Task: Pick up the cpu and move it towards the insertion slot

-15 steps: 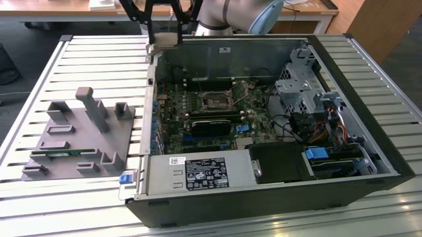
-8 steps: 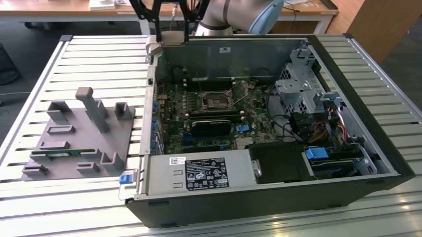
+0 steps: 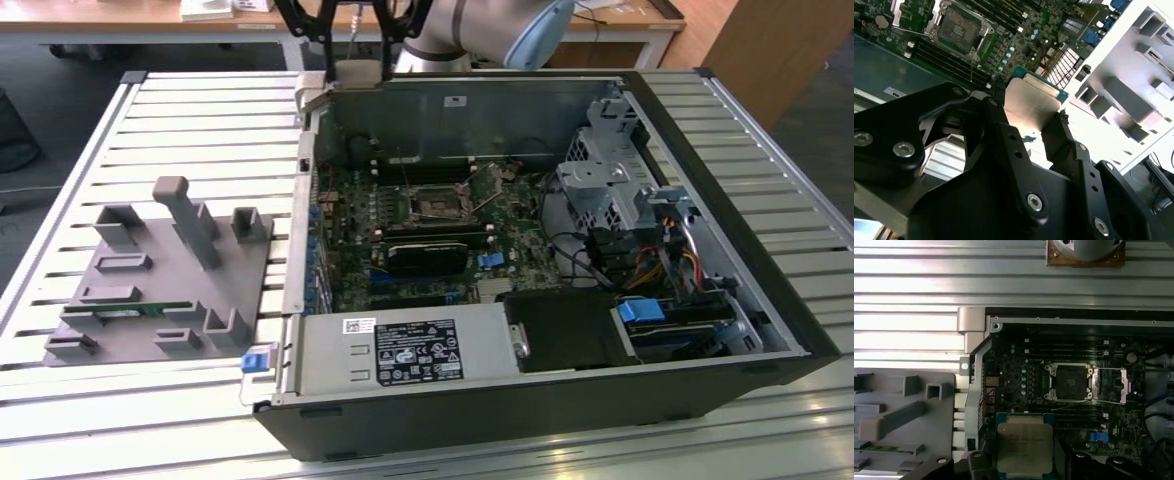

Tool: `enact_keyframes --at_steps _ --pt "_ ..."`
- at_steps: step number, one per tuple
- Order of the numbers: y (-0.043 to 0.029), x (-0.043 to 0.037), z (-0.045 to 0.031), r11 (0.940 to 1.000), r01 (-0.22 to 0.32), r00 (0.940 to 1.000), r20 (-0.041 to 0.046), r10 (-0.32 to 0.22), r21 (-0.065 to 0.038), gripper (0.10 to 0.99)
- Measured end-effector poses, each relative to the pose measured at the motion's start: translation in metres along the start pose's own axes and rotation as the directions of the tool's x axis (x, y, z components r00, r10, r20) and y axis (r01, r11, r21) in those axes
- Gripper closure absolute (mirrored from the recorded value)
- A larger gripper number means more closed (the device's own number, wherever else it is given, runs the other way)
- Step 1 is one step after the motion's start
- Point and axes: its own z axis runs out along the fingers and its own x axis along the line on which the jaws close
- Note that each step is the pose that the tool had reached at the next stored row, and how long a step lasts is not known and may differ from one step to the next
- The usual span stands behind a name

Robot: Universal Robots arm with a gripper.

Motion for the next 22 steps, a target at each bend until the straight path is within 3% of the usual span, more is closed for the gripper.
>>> enact_keyframes --at_steps 22 --pt "0.0064 -0.0214 -0.0003 1.0 0.0 1.0 -0.0001 0.0 0.0 0.545"
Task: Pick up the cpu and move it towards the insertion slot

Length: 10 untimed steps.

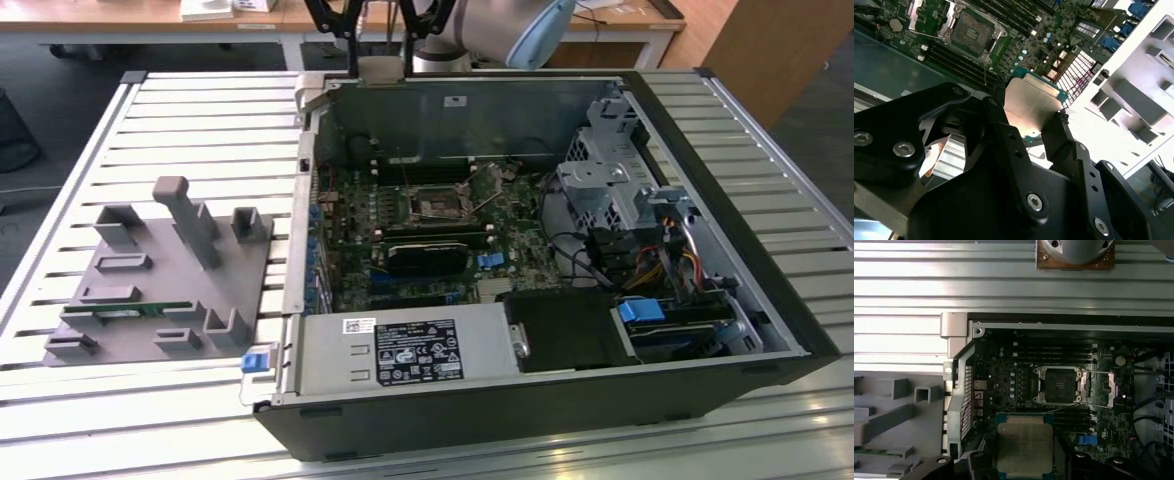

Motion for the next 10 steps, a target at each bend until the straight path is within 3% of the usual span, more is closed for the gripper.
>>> enact_keyframes --at_steps 10 --pt "0.0022 -0.0092 -0.0001 1.0 0.0 1.0 0.0001 0.0 0.0 0.545"
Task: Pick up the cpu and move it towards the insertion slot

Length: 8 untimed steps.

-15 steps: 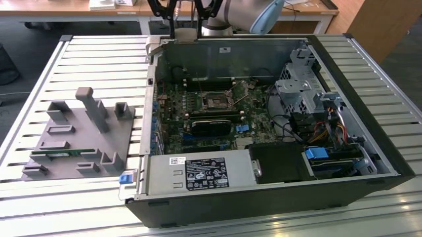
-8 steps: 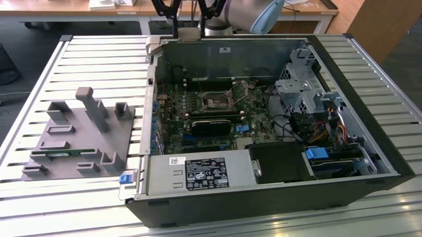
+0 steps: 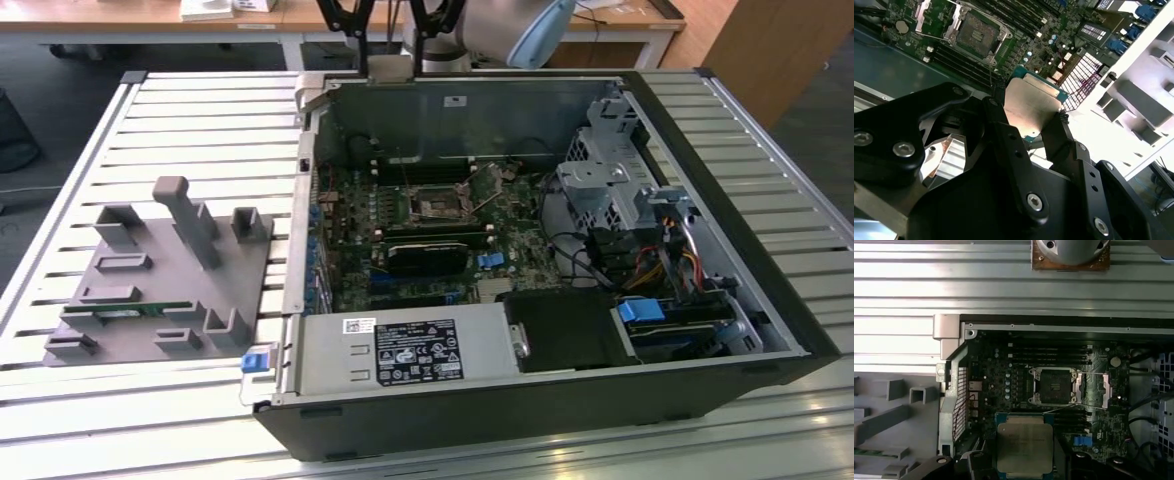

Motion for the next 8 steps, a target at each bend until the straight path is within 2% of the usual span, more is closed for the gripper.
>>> enact_keyframes --at_steps 8 --pt "0.0046 -0.0083 0.0001 1.0 0.0 1.0 0.0 0.0 0.0 0.545"
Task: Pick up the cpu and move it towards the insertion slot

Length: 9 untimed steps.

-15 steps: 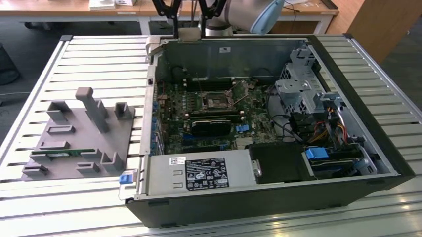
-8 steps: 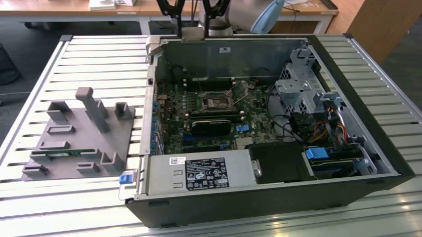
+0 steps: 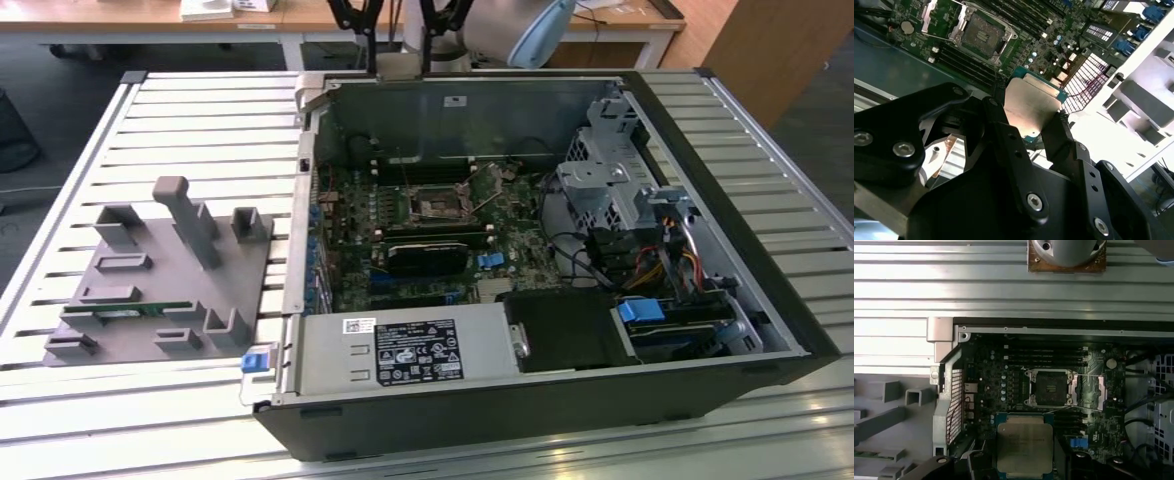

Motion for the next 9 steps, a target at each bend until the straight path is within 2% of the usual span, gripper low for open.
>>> enact_keyframes --at_steps 9 --pt "0.0093 -0.0155 0.0005 1.0 0.0 1.0 0.0 0.0 0.0 0.545"
